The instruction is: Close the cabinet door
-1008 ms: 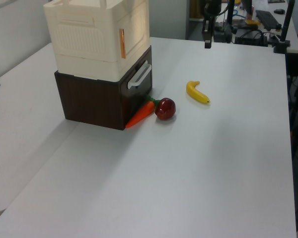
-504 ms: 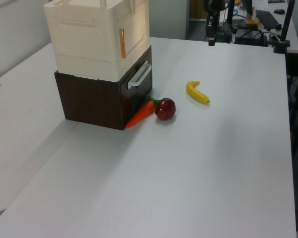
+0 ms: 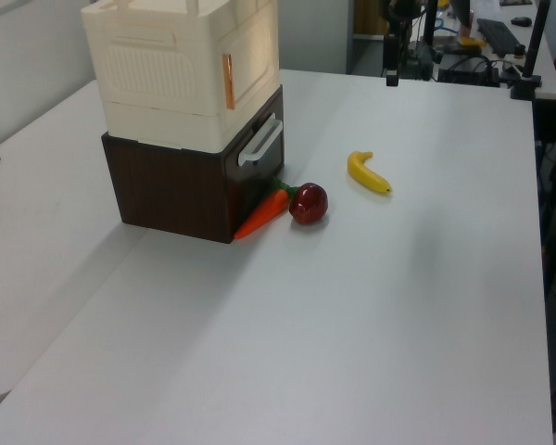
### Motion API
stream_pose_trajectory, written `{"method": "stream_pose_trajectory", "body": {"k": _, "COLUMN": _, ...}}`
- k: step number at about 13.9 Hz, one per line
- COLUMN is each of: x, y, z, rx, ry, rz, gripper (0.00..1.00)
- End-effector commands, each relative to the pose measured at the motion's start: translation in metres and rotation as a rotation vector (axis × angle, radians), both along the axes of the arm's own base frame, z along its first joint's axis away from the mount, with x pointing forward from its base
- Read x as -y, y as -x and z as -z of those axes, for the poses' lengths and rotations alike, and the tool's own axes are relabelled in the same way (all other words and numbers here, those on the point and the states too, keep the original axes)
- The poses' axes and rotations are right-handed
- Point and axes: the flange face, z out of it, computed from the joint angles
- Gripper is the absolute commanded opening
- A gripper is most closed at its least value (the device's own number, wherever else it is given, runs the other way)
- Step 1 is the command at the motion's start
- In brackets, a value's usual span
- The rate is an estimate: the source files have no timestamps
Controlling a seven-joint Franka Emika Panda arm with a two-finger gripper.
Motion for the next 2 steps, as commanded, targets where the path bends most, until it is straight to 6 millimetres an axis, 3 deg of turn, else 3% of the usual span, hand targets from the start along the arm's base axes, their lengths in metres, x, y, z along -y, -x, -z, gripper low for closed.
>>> {"method": "stream_pose_trajectory", "body": {"k": 1, "x": 0.0013, "y": 0.0083, "z": -0.0005, "rx": 0.003, "ry": 0.004, "rz": 0.002, "gripper": 1.00}}
{"method": "stream_pose_trajectory", "body": {"k": 2, "x": 0.0023, "y": 0.0095, "z": -0.0026, "rx": 0.003, "ry": 0.004, "rz": 0.004, "gripper": 1.00}}
